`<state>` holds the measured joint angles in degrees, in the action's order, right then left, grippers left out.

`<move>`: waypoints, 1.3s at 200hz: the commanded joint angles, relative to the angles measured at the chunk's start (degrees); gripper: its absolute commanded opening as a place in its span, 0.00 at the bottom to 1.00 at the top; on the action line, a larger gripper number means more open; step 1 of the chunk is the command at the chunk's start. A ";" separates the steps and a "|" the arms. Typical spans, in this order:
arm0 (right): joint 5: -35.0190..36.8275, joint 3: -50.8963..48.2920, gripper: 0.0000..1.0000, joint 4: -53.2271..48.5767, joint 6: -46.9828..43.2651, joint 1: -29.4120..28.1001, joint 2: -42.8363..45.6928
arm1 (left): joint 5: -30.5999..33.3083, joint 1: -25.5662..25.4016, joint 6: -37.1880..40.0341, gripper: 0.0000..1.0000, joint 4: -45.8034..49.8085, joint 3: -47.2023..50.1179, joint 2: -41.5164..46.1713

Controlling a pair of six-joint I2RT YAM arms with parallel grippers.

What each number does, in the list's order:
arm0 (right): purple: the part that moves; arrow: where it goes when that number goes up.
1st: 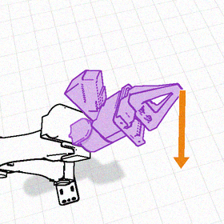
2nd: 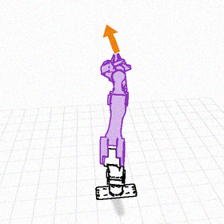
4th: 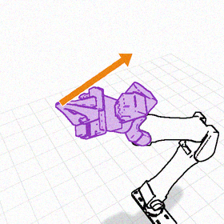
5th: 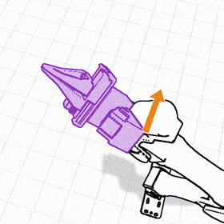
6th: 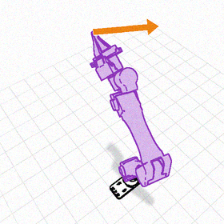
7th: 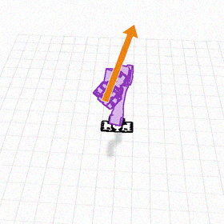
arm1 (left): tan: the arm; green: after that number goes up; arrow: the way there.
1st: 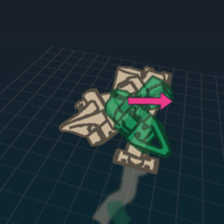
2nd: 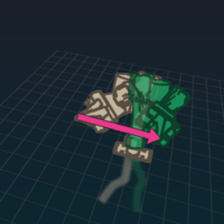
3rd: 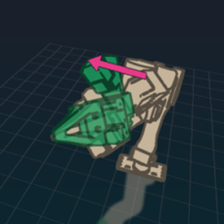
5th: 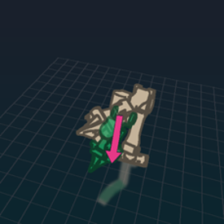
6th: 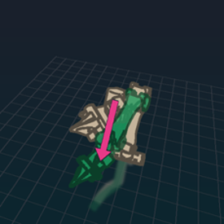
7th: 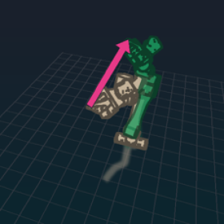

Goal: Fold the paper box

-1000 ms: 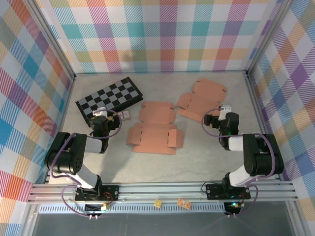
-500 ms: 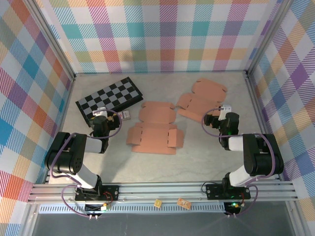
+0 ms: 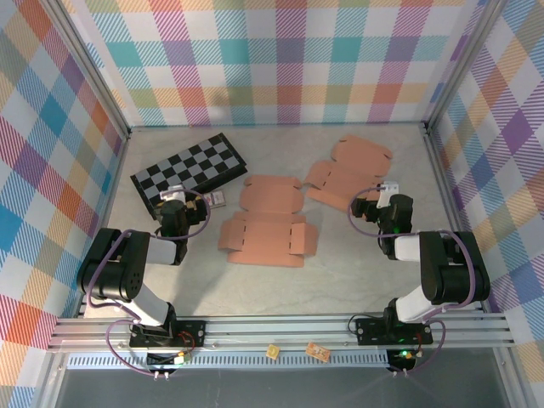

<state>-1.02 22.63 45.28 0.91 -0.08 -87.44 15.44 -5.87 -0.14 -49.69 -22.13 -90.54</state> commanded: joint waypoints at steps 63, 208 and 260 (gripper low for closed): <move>3.33 -2.97 0.99 1.20 0.55 -0.50 9.40 | 2.93 -2.17 2.34 1.00 6.80 -2.46 6.32; 24.02 37.40 0.99 -58.21 30.46 -1.83 37.27 | 23.04 -18.69 -33.91 1.00 58.54 -37.27 20.75; 4.09 51.21 0.99 -89.59 43.48 -0.87 28.87 | -15.26 -11.25 -45.44 0.92 90.48 -54.49 7.96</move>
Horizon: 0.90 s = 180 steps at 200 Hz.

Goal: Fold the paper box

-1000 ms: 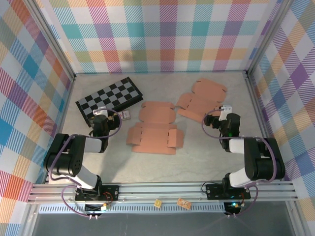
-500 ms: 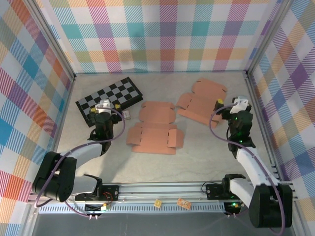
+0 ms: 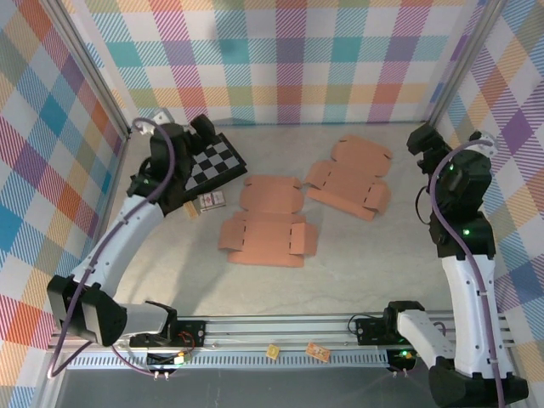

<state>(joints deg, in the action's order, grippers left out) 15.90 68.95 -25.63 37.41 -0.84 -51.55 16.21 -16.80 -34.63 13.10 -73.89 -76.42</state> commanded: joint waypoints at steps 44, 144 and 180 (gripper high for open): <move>-20.74 -1.89 0.99 -22.80 10.40 -9.85 -11.88 | -23.15 -5.42 -15.34 0.66 37.52 7.43 -5.59; -38.37 -22.32 0.88 -7.09 16.28 -18.08 -15.26 | -32.18 -6.05 -33.04 0.53 19.15 31.29 0.86; -41.36 -26.66 0.85 -2.69 18.88 -18.26 -15.42 | -33.64 -6.05 -43.93 0.52 9.10 40.73 6.02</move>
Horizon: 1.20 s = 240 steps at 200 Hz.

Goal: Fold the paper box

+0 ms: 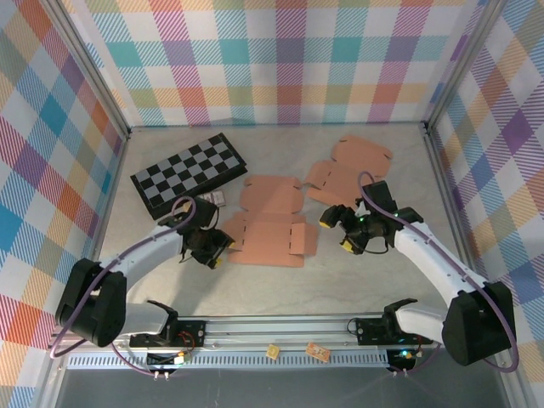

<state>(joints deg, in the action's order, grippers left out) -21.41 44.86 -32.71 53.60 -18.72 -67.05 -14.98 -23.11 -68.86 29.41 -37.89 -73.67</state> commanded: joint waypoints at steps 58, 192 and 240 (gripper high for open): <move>-6.77 -8.68 0.83 12.28 8.39 -1.20 -0.28 | -1.05 0.94 -16.29 0.50 -19.47 8.88 3.13; -7.97 -10.62 0.81 14.97 12.85 -1.62 -2.39 | 0.75 2.29 -21.61 0.48 -25.55 10.97 1.36; -7.84 -10.68 0.81 15.39 13.19 -1.76 -2.39 | 1.92 2.37 -23.16 0.47 -29.84 13.31 1.36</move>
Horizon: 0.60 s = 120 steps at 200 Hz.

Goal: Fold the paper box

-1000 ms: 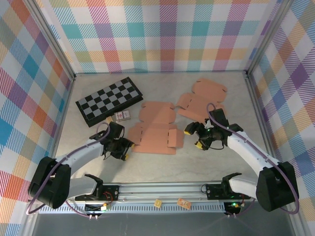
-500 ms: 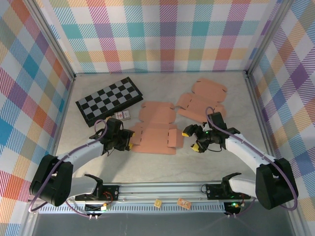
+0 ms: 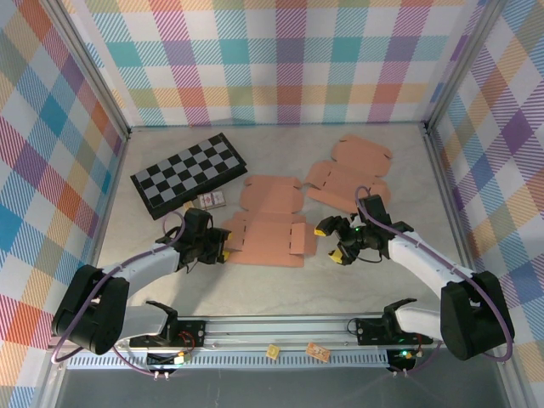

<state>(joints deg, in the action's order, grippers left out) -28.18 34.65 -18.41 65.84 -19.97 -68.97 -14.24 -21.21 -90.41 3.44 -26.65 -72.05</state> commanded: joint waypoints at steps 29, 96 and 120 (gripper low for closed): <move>-1.08 -0.40 0.80 1.30 0.95 -0.51 -0.77 | 1.93 0.47 -1.92 0.43 -13.03 4.41 -2.98; -0.96 0.67 0.80 0.61 0.34 -0.58 -1.17 | 3.89 1.00 -3.20 0.22 -21.84 6.00 -3.97; -0.87 0.67 0.80 0.86 0.33 -0.63 -1.45 | 4.05 1.00 -3.11 0.08 -21.49 5.85 -3.53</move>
<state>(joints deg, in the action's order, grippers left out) -28.16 34.54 -17.82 66.04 -20.21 -69.82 -12.03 -20.69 -93.65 -14.11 -20.40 -75.59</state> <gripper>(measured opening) 0.797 0.142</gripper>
